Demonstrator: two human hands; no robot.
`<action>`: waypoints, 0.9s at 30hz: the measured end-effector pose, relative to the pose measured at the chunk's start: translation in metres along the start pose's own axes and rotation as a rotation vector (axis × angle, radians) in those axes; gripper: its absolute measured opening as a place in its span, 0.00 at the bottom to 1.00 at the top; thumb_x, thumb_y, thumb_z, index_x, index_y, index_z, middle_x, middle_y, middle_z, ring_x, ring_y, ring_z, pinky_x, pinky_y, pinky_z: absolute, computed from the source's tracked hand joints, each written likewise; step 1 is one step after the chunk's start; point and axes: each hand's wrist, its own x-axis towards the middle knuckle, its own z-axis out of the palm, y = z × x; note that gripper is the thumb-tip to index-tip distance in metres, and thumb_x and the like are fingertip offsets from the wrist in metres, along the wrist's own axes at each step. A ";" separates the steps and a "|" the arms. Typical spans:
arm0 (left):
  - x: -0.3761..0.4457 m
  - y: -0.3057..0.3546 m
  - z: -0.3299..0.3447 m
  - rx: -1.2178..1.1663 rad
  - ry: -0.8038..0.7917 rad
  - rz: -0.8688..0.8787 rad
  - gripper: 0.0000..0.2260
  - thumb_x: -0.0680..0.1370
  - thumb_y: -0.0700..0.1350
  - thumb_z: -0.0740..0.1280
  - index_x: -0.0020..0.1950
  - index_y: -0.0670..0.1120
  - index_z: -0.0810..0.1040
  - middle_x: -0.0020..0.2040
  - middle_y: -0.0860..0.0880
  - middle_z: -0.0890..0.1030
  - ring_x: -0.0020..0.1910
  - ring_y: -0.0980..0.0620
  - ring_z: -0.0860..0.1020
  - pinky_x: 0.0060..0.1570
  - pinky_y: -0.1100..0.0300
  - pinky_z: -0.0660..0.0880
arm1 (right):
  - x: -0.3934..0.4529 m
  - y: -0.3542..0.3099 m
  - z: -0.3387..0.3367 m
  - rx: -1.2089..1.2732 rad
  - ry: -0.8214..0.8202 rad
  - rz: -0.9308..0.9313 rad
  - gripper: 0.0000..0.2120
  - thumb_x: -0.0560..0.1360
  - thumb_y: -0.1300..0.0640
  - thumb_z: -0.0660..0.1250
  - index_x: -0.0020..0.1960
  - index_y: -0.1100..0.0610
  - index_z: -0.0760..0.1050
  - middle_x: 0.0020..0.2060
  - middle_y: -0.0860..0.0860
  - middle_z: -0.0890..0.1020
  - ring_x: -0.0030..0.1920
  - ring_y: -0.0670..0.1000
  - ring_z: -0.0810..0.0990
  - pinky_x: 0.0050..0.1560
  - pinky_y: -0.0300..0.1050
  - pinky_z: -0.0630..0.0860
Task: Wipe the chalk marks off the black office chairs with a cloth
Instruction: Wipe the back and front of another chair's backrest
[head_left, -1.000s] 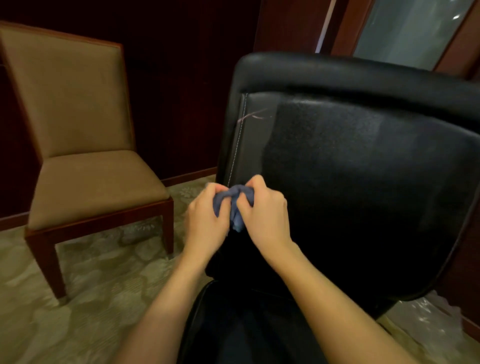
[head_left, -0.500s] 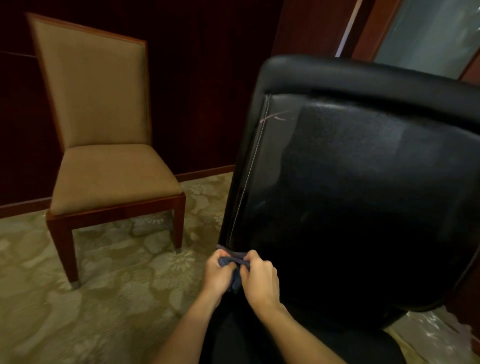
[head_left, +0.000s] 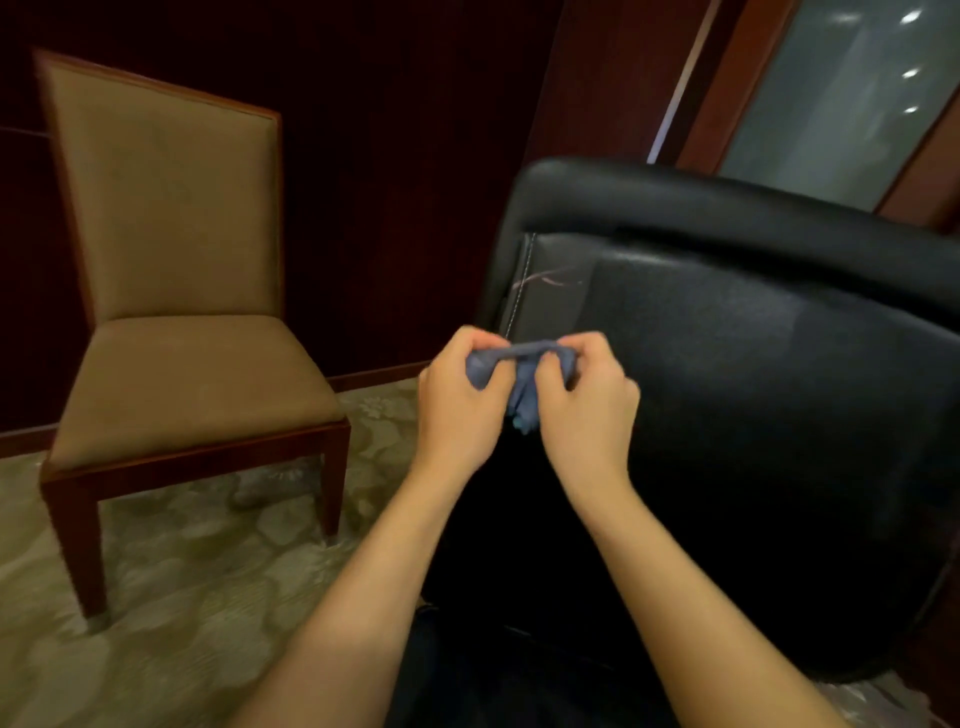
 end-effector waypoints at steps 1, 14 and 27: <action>0.010 0.008 0.003 0.028 -0.002 0.022 0.05 0.73 0.40 0.69 0.43 0.51 0.78 0.35 0.53 0.81 0.36 0.55 0.79 0.36 0.58 0.75 | 0.012 -0.005 -0.002 -0.011 -0.001 -0.009 0.04 0.76 0.57 0.67 0.49 0.57 0.77 0.36 0.50 0.80 0.38 0.51 0.79 0.40 0.41 0.69; -0.062 -0.056 -0.018 0.404 -0.133 0.082 0.06 0.72 0.51 0.65 0.47 0.53 0.77 0.40 0.51 0.83 0.43 0.45 0.83 0.38 0.53 0.76 | -0.051 0.043 -0.006 -0.529 -0.493 -0.099 0.10 0.80 0.47 0.60 0.58 0.50 0.67 0.52 0.52 0.82 0.53 0.58 0.82 0.51 0.51 0.76; 0.122 0.074 0.035 0.365 -0.118 0.049 0.03 0.77 0.50 0.66 0.44 0.56 0.73 0.44 0.51 0.80 0.48 0.46 0.80 0.42 0.55 0.72 | 0.128 -0.044 -0.016 -0.518 -0.089 -0.267 0.12 0.81 0.55 0.61 0.60 0.60 0.70 0.51 0.62 0.81 0.52 0.65 0.79 0.42 0.52 0.70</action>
